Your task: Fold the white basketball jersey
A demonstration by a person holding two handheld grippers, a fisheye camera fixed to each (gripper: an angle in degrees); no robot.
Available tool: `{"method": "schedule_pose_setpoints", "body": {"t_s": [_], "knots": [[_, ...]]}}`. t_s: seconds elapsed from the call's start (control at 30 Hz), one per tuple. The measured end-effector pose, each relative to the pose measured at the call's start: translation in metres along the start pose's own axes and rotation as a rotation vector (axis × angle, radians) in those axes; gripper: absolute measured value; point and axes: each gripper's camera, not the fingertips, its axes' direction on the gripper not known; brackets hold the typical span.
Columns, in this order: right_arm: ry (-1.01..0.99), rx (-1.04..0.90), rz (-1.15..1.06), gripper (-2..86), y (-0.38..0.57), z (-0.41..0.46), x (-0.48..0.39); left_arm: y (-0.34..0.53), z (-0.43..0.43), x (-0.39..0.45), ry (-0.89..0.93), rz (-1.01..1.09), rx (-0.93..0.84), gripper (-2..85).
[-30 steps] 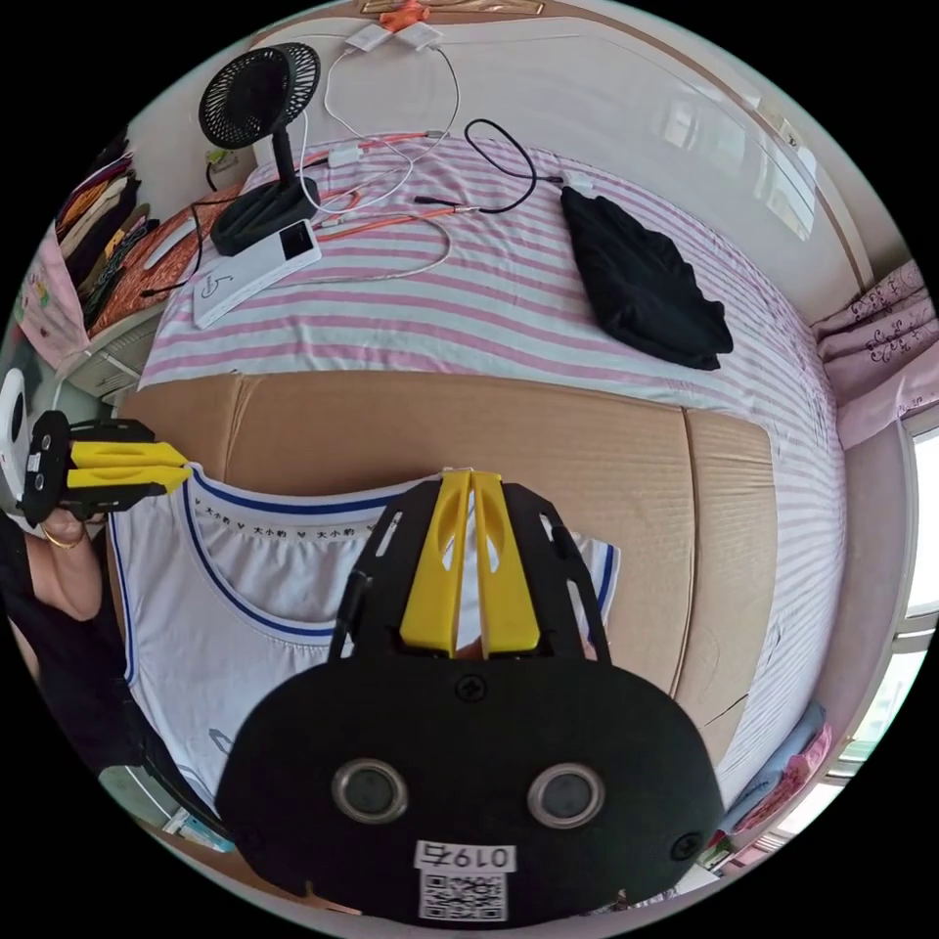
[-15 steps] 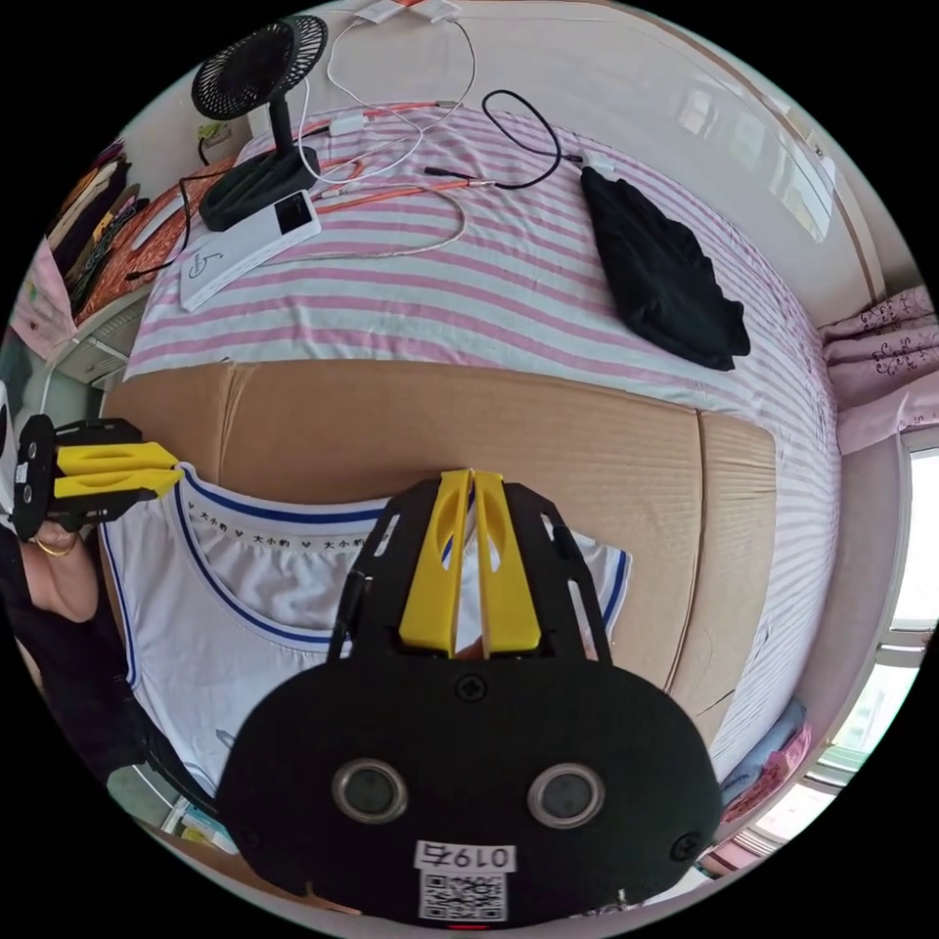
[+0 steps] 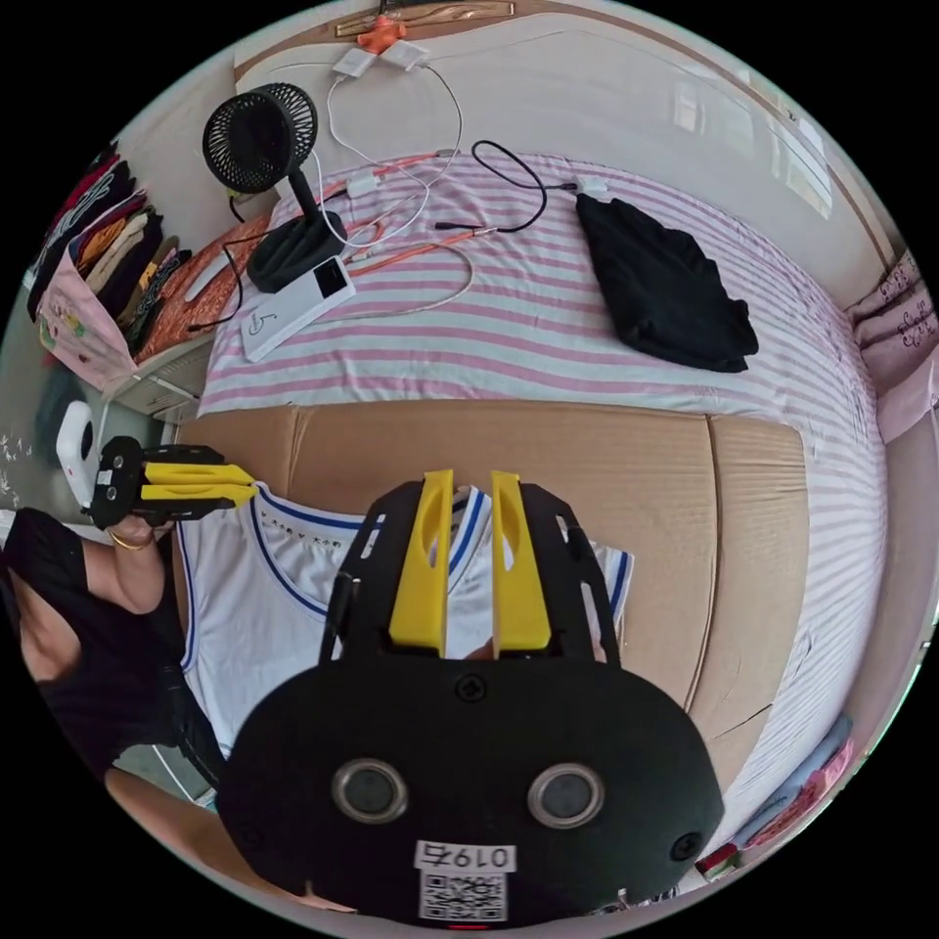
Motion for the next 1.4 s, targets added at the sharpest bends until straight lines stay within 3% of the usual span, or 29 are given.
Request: {"method": "schedule_pose_setpoints", "body": {"t_s": [0.37,0.5,0.63,1.1,1.4], "knots": [[0.371,-0.104,-0.115,6.3,0.001,0.065,-0.077,0.002,0.001,-0.005,0.005,0.001,0.003,1.2],[0.401,-0.134,-0.112,6.2,-0.001,0.081,-0.088,0.003,0.002,-0.007,0.005,0.002,0.004,1.2],[0.441,-0.104,-0.096,0.4,-0.003,0.084,-0.096,0.005,0.002,-0.009,0.009,0.0,0.007,1.2],[0.435,-0.077,-0.054,-1.0,-0.004,0.093,-0.103,0.01,0.0,-0.021,0.022,-0.019,0.021,1.3],[0.322,-0.086,0.006,-0.6,-0.001,0.083,-0.088,0.013,0.0,-0.027,0.018,-0.024,0.02,1.3]]}}
